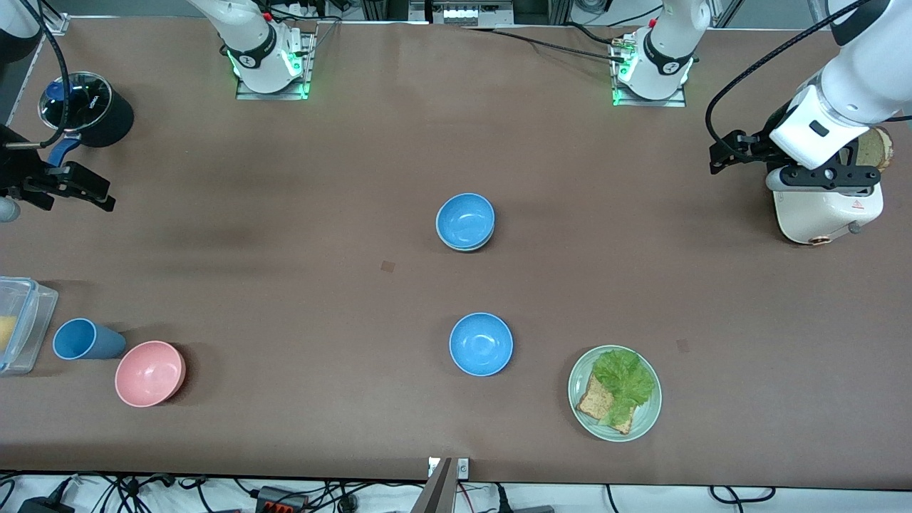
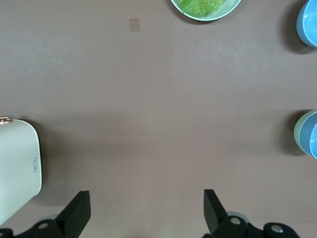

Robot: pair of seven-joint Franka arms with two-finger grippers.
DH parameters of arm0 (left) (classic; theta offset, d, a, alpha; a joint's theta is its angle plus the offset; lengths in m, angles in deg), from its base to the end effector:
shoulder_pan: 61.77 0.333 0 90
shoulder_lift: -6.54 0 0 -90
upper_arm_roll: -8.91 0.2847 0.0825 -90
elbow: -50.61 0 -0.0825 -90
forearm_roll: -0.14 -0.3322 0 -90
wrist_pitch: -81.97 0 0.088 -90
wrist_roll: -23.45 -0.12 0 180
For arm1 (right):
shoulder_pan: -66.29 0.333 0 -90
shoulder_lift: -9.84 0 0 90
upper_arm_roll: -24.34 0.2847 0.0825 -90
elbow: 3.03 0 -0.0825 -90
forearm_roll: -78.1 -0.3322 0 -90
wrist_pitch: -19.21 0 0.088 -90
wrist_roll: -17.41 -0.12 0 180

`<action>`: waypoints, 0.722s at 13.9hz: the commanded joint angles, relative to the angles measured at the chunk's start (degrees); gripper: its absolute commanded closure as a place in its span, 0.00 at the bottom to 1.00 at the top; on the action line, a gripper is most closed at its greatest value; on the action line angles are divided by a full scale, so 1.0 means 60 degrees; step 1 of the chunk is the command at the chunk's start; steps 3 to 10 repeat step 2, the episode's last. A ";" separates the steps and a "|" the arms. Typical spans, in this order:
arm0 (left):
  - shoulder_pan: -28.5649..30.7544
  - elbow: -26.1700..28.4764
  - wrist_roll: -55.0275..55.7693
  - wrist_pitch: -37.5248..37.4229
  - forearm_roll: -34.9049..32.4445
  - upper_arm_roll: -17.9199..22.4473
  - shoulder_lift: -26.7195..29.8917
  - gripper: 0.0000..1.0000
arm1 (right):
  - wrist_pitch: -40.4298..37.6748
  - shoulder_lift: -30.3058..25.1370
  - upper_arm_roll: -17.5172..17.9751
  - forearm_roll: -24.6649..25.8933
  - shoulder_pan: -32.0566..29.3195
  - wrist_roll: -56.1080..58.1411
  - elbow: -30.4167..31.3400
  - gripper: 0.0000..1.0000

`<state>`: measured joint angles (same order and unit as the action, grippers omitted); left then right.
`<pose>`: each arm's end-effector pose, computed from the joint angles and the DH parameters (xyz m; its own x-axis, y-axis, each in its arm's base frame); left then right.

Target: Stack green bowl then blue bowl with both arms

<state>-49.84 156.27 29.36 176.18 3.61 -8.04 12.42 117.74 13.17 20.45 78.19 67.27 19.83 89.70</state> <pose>0.4683 -0.0529 0.5194 0.9943 0.0249 -0.1039 0.0270 -0.9995 0.0192 0.5304 -0.0262 0.5434 0.9990 -0.0080 0.0430 -0.0083 -0.9999 0.0073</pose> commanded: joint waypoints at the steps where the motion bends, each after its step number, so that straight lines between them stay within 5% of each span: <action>1: 0.0046 -0.0091 -0.0238 -0.0146 -0.0081 0.0027 0.0002 0.00 | -0.0089 -0.0041 0.0048 0.0000 -0.0090 0.0051 -0.0089 0.00; 10: 0.0046 -0.0105 -0.0224 -0.0146 -0.0081 -0.0001 -0.0013 0.00 | -0.0089 -0.0041 0.0048 0.0000 -0.0090 0.0065 -0.0089 0.00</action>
